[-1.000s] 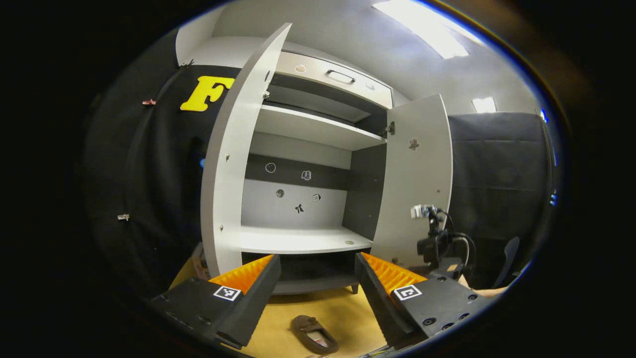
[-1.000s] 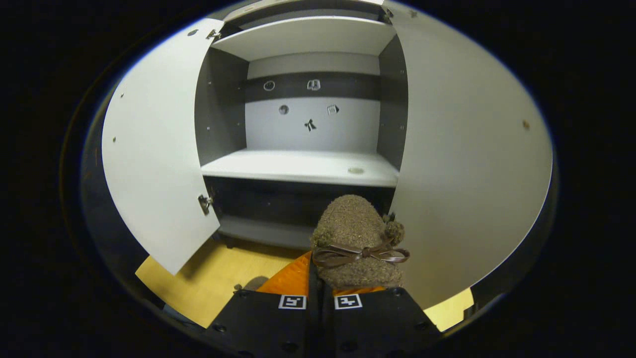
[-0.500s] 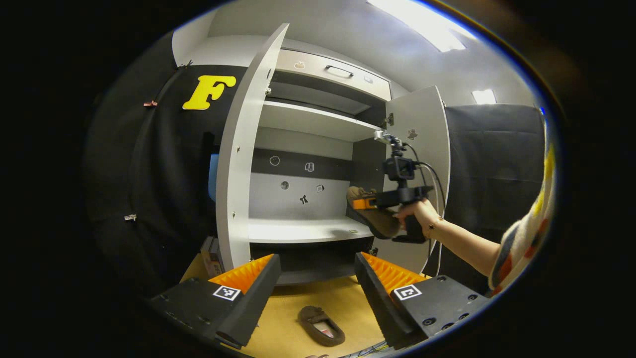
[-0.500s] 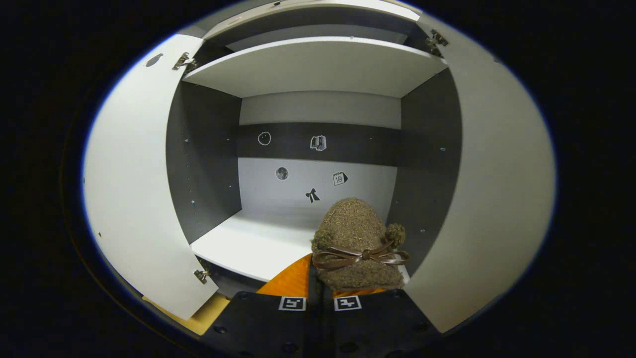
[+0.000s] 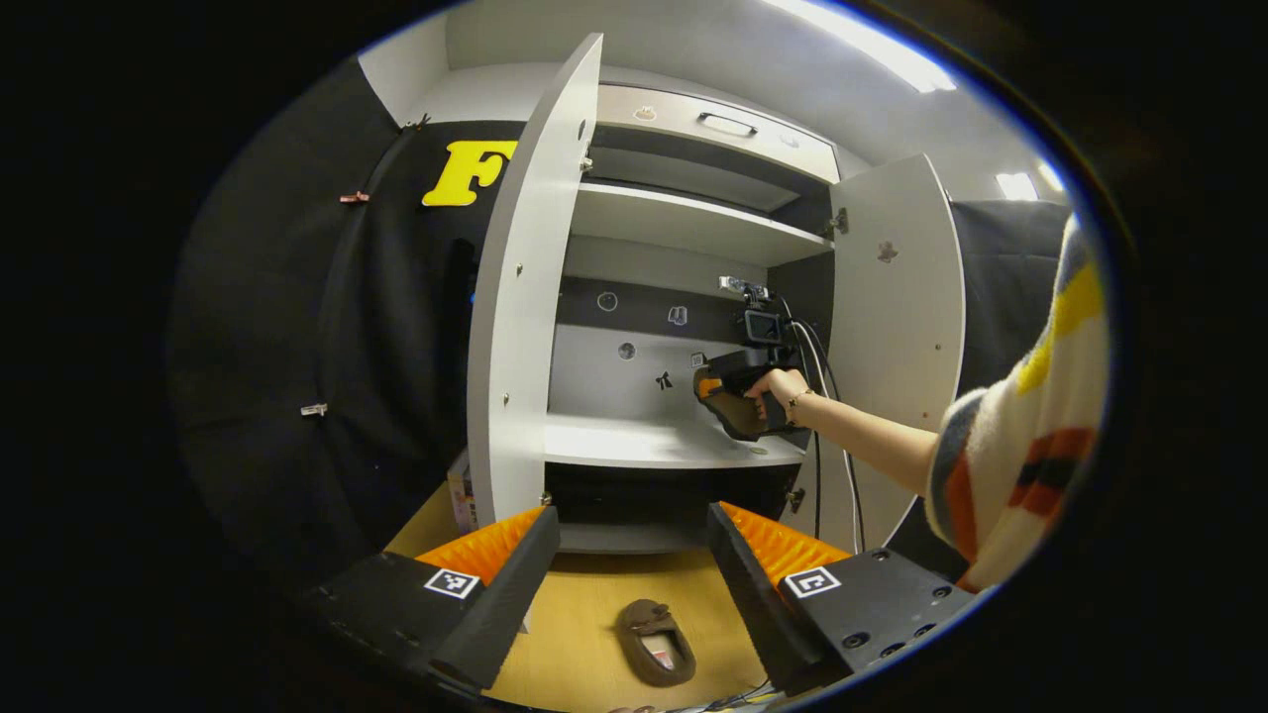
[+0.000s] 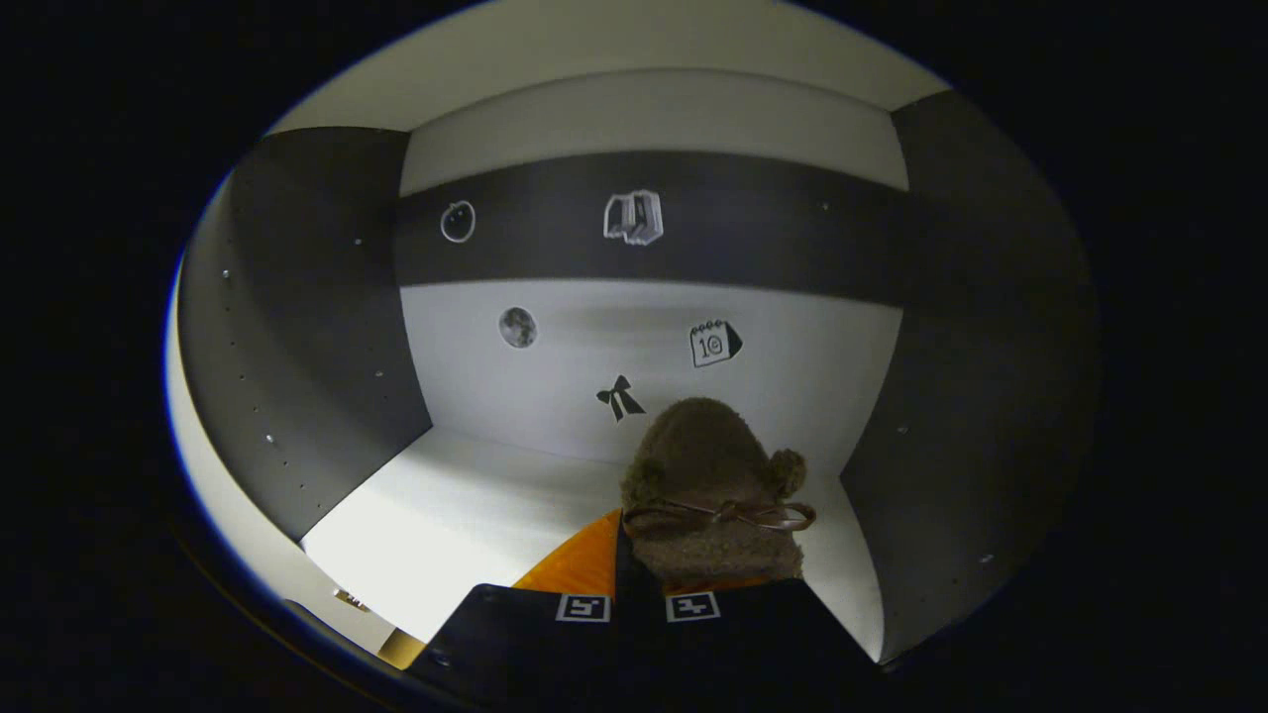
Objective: Grab one shoe with the right hand and put it into the shoe cabinet, grab the other shoe with the left hand and put it into the shoe cabinet; then close the right door with the right hand and the left door with the left hand.
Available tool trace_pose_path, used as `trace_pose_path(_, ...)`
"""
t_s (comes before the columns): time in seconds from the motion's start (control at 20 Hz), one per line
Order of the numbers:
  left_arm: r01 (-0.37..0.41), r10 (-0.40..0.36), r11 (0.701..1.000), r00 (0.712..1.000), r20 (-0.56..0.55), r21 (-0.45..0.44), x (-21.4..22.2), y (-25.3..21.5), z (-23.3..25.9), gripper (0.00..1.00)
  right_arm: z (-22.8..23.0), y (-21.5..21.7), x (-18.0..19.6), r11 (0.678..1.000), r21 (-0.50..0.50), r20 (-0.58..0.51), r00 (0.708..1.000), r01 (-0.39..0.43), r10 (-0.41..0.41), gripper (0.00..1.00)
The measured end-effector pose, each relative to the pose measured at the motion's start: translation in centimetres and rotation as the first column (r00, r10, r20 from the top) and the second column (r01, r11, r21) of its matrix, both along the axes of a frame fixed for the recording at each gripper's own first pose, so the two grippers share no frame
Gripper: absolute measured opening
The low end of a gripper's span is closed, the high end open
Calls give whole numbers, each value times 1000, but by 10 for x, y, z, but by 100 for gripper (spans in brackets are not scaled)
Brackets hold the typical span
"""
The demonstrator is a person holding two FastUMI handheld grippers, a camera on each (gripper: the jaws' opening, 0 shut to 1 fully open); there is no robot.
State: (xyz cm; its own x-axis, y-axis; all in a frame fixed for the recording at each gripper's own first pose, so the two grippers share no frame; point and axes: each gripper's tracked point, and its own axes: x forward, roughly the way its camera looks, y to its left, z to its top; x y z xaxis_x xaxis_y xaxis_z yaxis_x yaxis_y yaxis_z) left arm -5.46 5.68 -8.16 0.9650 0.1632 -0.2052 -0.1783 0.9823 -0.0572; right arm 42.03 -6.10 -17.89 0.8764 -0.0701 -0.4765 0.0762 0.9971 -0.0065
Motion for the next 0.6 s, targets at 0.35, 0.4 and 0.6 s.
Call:
trace_pose_path(0.35, -83, 83, 996, 996, -20, -12, -1, 4, -2, 95, -53, -2, 25, 1000, -27, -88, 996, 12, -14, 5)
trace_pose_path(0.4, -87, 87, 996, 996, -19, -8, -1, 4, -1, 95, -55, -1, 24, 1000, -27, -94, 996, 7, -9, 19)
trace_pose_path(0.6, -80, 80, 997, 997, -12, 2, 1, 2, 3, 95, -47, 15, 11, 999, 13, -101, 994, -30, 31, 63)
